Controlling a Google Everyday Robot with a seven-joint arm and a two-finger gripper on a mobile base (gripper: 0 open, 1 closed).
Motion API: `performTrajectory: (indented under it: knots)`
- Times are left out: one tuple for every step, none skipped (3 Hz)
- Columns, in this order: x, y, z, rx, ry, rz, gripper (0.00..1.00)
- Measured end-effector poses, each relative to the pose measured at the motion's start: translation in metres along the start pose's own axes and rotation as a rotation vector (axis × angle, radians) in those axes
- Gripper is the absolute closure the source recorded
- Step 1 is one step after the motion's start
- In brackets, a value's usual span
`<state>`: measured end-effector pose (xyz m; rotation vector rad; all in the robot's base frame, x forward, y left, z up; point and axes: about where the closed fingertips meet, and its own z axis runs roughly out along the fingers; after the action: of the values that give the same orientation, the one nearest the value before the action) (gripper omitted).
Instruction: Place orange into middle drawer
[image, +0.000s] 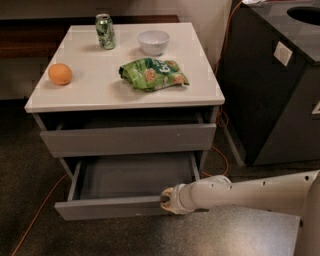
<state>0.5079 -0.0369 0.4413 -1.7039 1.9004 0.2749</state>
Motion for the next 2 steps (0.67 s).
performTrajectory:
  knots:
    - [-0.0001, 0.0, -0.0002, 0.0, 0.0, 0.0, 1.0]
    - [-0.0001, 0.0001, -0.0002, 0.0, 0.0, 0.0, 1.0]
